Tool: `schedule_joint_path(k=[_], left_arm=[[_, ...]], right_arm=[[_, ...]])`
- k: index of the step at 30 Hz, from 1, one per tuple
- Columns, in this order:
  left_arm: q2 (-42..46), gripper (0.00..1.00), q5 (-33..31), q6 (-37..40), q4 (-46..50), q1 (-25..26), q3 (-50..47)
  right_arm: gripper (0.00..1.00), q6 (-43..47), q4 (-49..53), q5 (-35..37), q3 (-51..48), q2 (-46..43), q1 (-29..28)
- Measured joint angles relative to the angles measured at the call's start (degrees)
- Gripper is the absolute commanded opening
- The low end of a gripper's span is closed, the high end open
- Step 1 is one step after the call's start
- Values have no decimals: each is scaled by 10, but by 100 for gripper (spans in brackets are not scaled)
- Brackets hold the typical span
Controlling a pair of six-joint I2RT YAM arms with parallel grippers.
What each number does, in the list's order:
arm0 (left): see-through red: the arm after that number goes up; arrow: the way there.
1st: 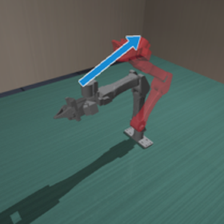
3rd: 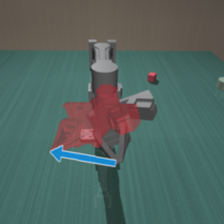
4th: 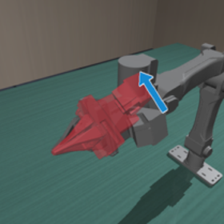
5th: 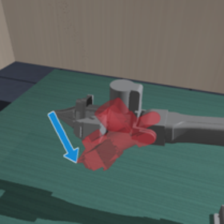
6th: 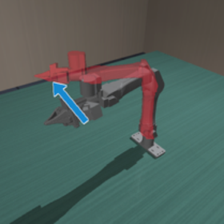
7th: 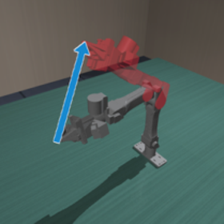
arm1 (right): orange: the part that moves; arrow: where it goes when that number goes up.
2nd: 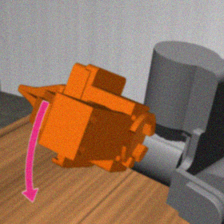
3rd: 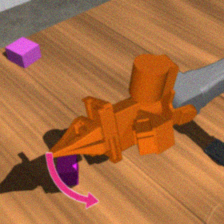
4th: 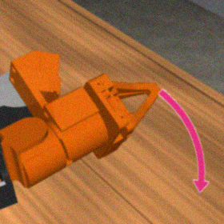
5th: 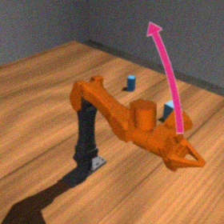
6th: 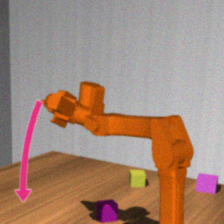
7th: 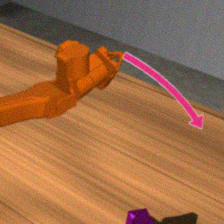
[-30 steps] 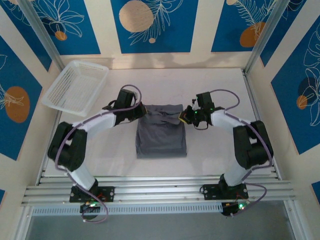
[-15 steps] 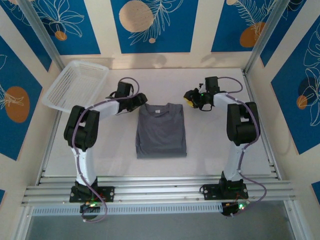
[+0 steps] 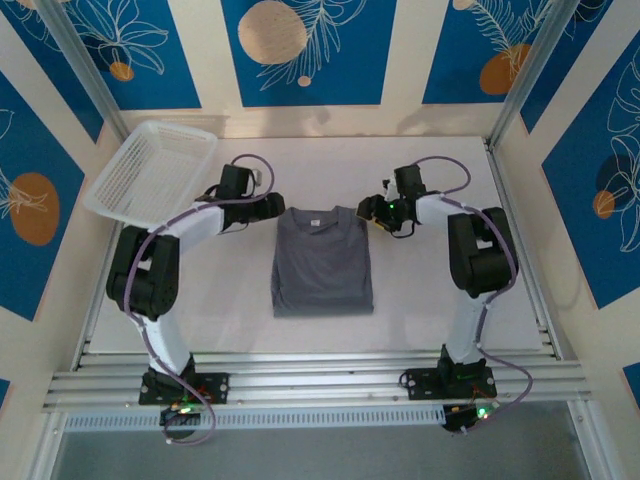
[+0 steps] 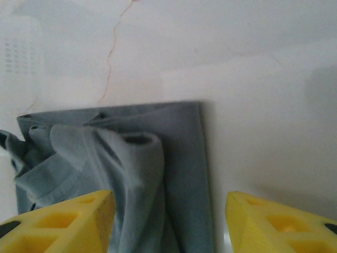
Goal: Fold the inside-out t-shirt
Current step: Fold the T-shirt at the center of the table.
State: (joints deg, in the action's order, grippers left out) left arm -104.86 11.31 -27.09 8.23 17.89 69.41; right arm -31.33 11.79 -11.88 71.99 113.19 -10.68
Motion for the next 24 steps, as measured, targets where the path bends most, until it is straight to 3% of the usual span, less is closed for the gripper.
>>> schedule_joint_path(k=[8,15,24], left_arm=[[-12,72,5,7,3,4,0],[-46,72,56,-23,-20,5,1],[-101,72,98,-76,-37,5,28]], right_arm=[[43,22,16,2,64,62,-14],[2,35,35,10,87,80,-23],[0,38,26,-8,68,67,-3]])
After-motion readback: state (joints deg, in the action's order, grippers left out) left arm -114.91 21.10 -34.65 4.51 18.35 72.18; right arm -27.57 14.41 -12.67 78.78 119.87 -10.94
